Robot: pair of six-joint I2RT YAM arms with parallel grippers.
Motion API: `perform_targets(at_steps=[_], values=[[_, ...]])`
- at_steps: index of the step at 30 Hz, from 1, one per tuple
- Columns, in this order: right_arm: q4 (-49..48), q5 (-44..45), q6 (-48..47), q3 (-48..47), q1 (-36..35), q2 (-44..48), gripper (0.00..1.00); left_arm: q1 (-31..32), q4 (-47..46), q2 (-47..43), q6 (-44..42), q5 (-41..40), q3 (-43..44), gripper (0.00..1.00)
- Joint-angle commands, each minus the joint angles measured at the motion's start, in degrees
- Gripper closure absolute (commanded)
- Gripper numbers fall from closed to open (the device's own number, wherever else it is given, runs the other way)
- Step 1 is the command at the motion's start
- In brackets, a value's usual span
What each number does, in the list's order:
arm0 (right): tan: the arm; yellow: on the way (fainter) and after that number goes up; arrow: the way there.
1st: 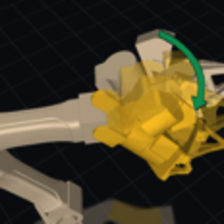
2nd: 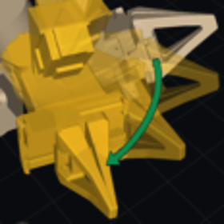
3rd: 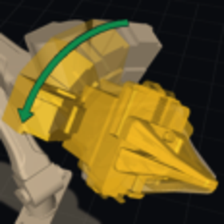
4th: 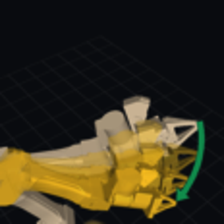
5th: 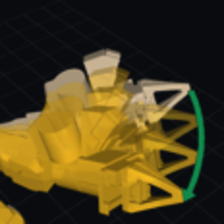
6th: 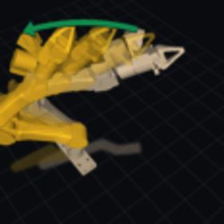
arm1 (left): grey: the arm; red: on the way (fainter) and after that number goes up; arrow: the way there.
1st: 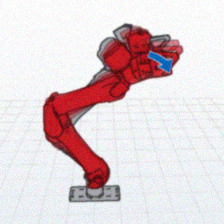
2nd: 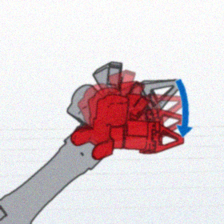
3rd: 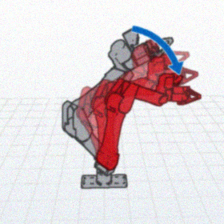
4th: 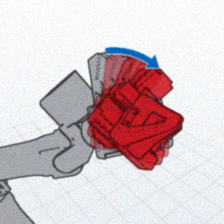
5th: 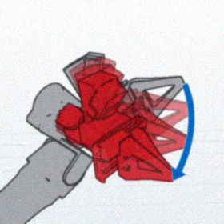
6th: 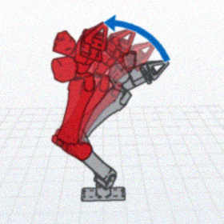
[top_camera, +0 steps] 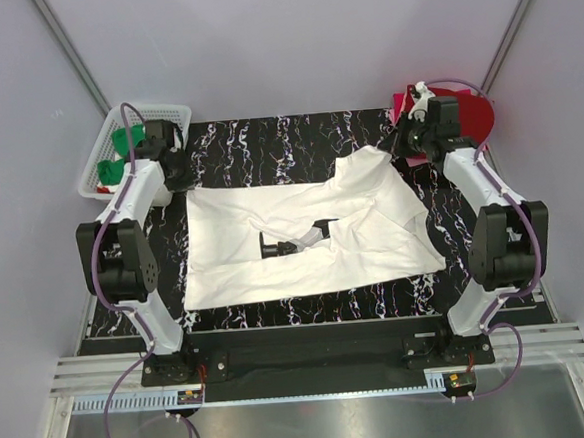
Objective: Fold and stack the t-shirts
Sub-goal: Fold the tshirt
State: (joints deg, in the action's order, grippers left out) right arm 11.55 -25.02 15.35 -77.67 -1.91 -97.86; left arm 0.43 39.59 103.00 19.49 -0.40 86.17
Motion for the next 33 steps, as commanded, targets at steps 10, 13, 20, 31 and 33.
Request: perform_targets(at_steps=[10, 13, 20, 31, 33], values=[[-5.22, -2.05, 5.21, -4.33, 3.76, 0.49, 1.00, -0.34, -1.63, 4.13, 0.29, 0.05, 10.94, 1.00], [-5.14, -4.25, 5.83, -6.18, 3.76, -1.18, 1.00, -0.34, -1.01, 5.28, -0.15, 1.55, 11.04, 1.00], [-8.73, -10.66, 5.92, 0.30, 3.76, 0.82, 1.00, -0.34, -3.29, 2.48, -0.85, 1.55, 3.59, 1.00], [-10.94, -9.79, 2.58, 15.43, 3.76, 12.52, 1.00, -0.43, -6.19, -2.98, 0.03, 0.93, -5.31, 1.00], [-11.02, -9.27, 3.01, 17.89, 3.76, 14.79, 1.00, -0.43, -6.11, -4.38, 0.29, 0.84, -6.54, 1.00]])
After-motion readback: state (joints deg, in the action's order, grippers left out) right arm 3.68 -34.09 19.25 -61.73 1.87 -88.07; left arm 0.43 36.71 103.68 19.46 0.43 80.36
